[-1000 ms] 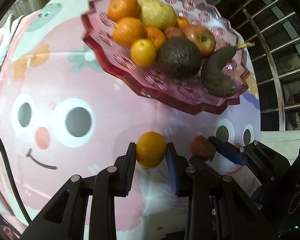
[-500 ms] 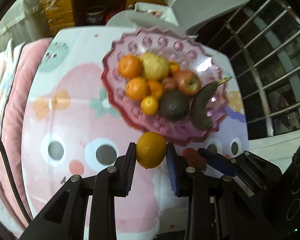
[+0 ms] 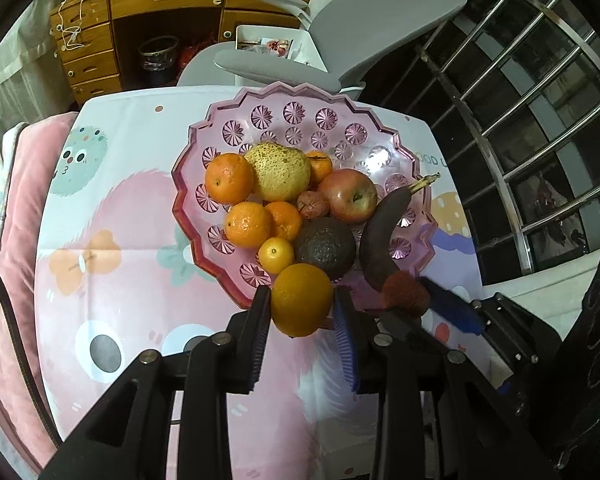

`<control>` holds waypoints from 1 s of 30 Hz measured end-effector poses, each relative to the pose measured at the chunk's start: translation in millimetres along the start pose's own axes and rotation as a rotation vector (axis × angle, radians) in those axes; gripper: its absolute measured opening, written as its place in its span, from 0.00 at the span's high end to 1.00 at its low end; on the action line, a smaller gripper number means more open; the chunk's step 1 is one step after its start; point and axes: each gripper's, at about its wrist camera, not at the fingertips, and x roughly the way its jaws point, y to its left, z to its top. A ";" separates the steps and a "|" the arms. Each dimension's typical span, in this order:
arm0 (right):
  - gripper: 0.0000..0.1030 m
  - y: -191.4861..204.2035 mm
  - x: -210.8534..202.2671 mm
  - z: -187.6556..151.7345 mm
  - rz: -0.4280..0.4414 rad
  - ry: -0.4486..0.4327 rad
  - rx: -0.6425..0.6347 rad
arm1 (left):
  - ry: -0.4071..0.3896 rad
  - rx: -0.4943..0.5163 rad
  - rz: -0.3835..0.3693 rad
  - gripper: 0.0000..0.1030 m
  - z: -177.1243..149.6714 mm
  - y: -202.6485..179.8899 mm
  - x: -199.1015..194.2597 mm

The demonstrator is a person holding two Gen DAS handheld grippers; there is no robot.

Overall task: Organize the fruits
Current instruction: 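Carry the small orange and brown fruit with both tools over the bowl, then open both tools to release the fruits into the bowl and withdraw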

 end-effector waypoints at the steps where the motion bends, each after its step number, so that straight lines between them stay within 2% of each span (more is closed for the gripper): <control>1: 0.70 -0.6 0.1 0.1 -0.006 0.002 0.007 | 0.003 0.004 0.003 0.58 0.5 -0.2 0.3; 3: 0.68 -1.5 0.2 0.6 -0.010 0.006 0.016 | -0.004 0.008 0.009 0.51 0.4 -0.5 -1.5; 9: 0.58 -0.9 -5.5 -3.1 -0.014 -0.002 0.021 | -0.002 -0.009 0.021 0.43 -5.8 2.5 -6.6; 11: 0.54 -0.7 -6.7 -7.2 -0.011 0.007 0.027 | 0.001 -0.022 0.028 0.39 -12.8 4.1 -8.0; 15: 0.40 -1.9 -7.9 -18.9 0.001 0.037 0.061 | 0.018 -0.047 0.042 0.34 -30.4 6.5 -7.9; 17: 0.38 -1.4 -9.6 -27.6 0.011 0.055 0.078 | 0.029 -0.063 0.046 0.33 -43.0 8.6 -6.7; 25: 0.29 2.8 -11.6 -73.6 0.019 0.191 0.143 | 0.091 -0.131 0.080 0.31 -98.5 20.7 -0.4; 30: 0.27 5.3 -17.1 -104.4 0.008 0.314 0.246 | 0.134 -0.190 0.072 0.31 -126.5 28.9 -5.5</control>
